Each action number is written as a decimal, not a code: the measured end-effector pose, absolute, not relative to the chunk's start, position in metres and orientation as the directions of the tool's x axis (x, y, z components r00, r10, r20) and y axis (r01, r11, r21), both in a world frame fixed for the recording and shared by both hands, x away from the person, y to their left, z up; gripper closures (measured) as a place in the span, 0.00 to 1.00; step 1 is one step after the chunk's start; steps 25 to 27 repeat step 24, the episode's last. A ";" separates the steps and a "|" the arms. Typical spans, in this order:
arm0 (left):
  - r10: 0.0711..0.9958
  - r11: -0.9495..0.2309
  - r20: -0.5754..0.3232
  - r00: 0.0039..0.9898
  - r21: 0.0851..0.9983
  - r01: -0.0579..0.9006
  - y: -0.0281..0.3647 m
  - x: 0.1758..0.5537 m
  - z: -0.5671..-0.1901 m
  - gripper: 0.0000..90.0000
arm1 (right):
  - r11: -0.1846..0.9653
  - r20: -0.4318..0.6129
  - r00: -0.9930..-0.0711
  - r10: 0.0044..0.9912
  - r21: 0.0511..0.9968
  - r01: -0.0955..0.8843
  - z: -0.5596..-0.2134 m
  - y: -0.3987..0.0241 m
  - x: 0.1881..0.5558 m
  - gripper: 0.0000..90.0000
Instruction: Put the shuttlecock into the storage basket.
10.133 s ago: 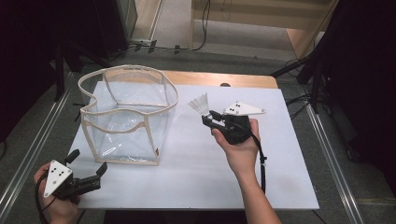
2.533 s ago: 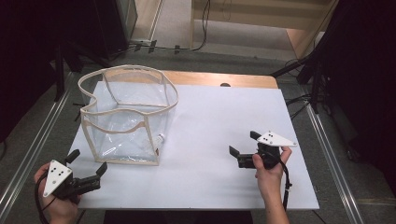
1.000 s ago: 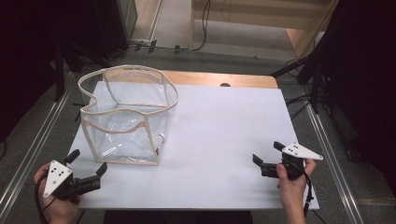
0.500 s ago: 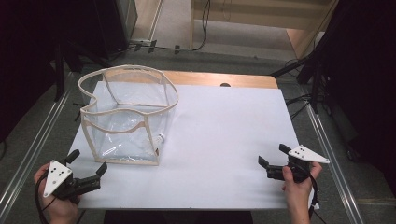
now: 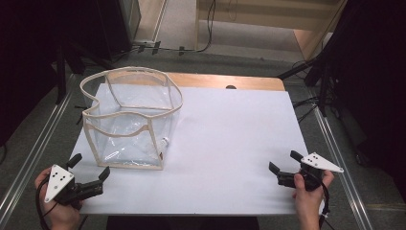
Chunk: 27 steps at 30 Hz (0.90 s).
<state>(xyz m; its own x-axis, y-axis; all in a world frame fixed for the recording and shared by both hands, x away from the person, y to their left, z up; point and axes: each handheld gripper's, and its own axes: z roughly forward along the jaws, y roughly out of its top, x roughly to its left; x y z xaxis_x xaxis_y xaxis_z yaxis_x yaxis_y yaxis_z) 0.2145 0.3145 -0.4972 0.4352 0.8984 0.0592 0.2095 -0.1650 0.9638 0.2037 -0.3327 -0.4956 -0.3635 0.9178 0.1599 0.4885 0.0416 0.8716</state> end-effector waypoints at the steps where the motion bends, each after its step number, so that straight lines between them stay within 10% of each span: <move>1: 0.898 -0.165 0.059 0.435 0.964 0.209 0.315 0.214 -0.497 0.00 | 0.041 0.160 -0.361 0.919 0.871 0.490 -0.496 -0.333 0.203 0.00; 27: 0.896 -0.169 0.063 0.439 0.963 0.208 0.314 0.214 -0.497 0.00 | 0.010 0.171 -0.341 0.924 0.883 0.469 -0.497 -0.341 0.196 0.00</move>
